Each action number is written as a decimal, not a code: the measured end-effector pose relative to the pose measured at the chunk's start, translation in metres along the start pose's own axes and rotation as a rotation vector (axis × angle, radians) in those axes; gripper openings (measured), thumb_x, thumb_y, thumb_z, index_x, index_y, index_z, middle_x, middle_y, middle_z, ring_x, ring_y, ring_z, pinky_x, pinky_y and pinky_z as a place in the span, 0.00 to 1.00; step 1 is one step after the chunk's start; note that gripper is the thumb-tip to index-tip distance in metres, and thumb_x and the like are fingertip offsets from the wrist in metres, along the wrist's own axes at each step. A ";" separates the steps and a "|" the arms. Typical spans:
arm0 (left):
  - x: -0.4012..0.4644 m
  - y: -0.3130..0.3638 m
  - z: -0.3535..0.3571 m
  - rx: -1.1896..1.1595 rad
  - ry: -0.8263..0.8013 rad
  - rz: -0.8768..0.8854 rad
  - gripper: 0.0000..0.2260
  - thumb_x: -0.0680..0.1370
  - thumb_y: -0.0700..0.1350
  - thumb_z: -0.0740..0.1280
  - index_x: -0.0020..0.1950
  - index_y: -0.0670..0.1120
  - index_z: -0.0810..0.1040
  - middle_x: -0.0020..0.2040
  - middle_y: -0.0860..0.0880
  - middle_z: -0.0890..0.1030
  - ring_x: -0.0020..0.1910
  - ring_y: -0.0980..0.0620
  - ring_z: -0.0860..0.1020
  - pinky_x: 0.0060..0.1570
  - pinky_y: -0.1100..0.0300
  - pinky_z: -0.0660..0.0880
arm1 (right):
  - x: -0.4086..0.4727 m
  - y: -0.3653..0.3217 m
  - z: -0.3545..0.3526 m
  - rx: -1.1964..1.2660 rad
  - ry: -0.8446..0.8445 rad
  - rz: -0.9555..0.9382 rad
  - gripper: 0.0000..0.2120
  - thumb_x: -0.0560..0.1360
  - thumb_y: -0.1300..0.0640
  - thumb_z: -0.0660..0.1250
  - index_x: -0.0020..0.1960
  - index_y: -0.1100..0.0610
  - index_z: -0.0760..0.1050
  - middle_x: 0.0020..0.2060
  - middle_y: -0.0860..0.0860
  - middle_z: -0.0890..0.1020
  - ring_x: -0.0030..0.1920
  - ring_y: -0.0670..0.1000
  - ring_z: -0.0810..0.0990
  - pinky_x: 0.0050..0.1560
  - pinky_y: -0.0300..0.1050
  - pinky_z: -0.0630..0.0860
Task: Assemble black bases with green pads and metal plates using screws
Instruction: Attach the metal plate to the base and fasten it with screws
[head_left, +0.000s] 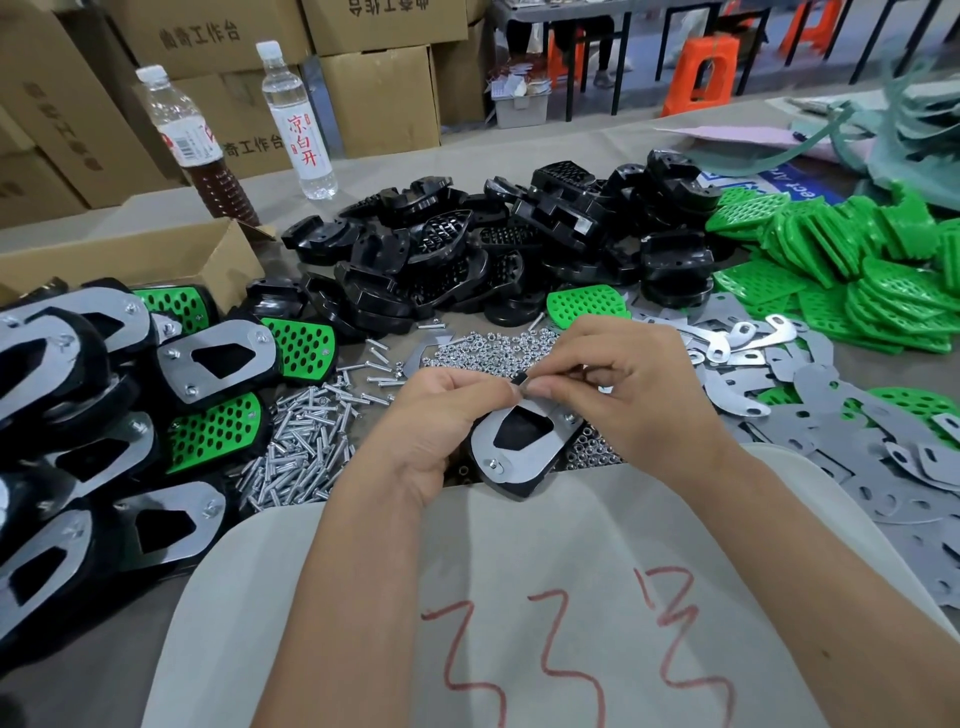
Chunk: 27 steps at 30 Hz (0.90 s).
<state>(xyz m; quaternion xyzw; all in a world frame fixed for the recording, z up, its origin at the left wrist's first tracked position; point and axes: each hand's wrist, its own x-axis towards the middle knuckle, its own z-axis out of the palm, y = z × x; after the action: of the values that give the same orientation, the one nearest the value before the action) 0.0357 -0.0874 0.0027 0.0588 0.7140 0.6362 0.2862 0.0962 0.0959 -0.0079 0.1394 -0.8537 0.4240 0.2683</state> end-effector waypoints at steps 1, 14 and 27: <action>0.000 0.000 0.000 -0.001 0.004 0.002 0.04 0.78 0.37 0.70 0.42 0.41 0.81 0.34 0.44 0.74 0.30 0.48 0.71 0.31 0.62 0.68 | 0.000 0.000 0.000 0.001 -0.001 -0.005 0.01 0.74 0.61 0.79 0.45 0.58 0.88 0.38 0.51 0.83 0.40 0.51 0.81 0.38 0.49 0.78; -0.001 0.001 0.001 -0.055 0.021 -0.027 0.03 0.78 0.38 0.71 0.45 0.41 0.84 0.36 0.42 0.79 0.29 0.48 0.75 0.29 0.63 0.71 | -0.001 0.002 0.000 -0.059 -0.008 -0.036 0.04 0.74 0.64 0.77 0.42 0.59 0.85 0.35 0.50 0.81 0.37 0.50 0.78 0.36 0.46 0.74; -0.001 0.001 0.003 -0.106 0.053 -0.025 0.09 0.78 0.38 0.72 0.52 0.33 0.84 0.41 0.39 0.80 0.34 0.45 0.76 0.29 0.63 0.73 | -0.006 0.013 0.007 0.306 0.034 0.191 0.05 0.71 0.64 0.80 0.44 0.58 0.86 0.43 0.52 0.82 0.42 0.57 0.80 0.39 0.63 0.78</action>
<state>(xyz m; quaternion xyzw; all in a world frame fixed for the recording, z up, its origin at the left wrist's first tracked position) 0.0377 -0.0851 0.0042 0.0177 0.6872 0.6709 0.2779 0.0928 0.0981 -0.0227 0.0898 -0.7839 0.5747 0.2171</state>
